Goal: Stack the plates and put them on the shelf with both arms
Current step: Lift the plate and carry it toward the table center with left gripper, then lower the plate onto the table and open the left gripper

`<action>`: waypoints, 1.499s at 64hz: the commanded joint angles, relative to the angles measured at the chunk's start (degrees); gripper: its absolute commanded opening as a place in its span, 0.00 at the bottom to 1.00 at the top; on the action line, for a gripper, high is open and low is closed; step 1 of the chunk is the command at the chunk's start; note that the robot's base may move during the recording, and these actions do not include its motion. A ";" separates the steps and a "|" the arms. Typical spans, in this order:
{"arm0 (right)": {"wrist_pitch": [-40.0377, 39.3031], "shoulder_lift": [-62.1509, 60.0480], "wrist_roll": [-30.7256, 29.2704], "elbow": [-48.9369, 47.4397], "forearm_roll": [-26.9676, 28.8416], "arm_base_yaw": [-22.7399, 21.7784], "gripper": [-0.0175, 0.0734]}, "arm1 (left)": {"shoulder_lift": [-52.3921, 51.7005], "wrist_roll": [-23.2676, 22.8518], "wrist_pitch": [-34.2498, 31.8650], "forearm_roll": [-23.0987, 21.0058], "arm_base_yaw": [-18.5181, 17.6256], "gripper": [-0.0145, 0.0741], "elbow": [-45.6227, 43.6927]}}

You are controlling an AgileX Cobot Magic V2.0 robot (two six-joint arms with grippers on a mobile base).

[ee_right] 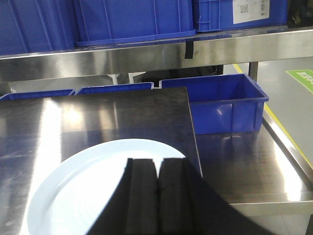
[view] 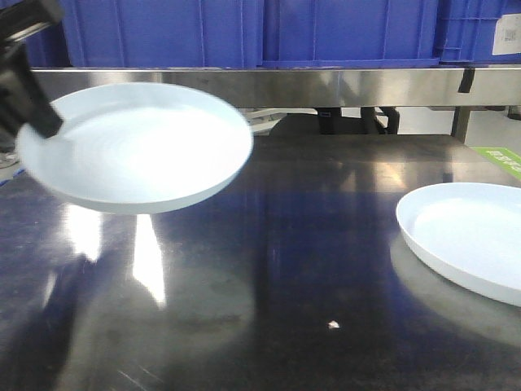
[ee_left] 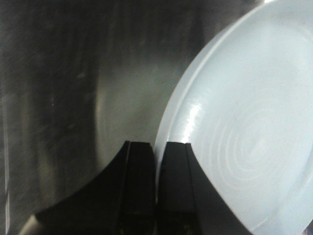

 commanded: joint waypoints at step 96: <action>-4.76 -1.07 -0.23 0.10 -0.51 -0.40 0.25 | 9.20 -0.33 -6.10 -6.86 -11.47 0.53 -1.81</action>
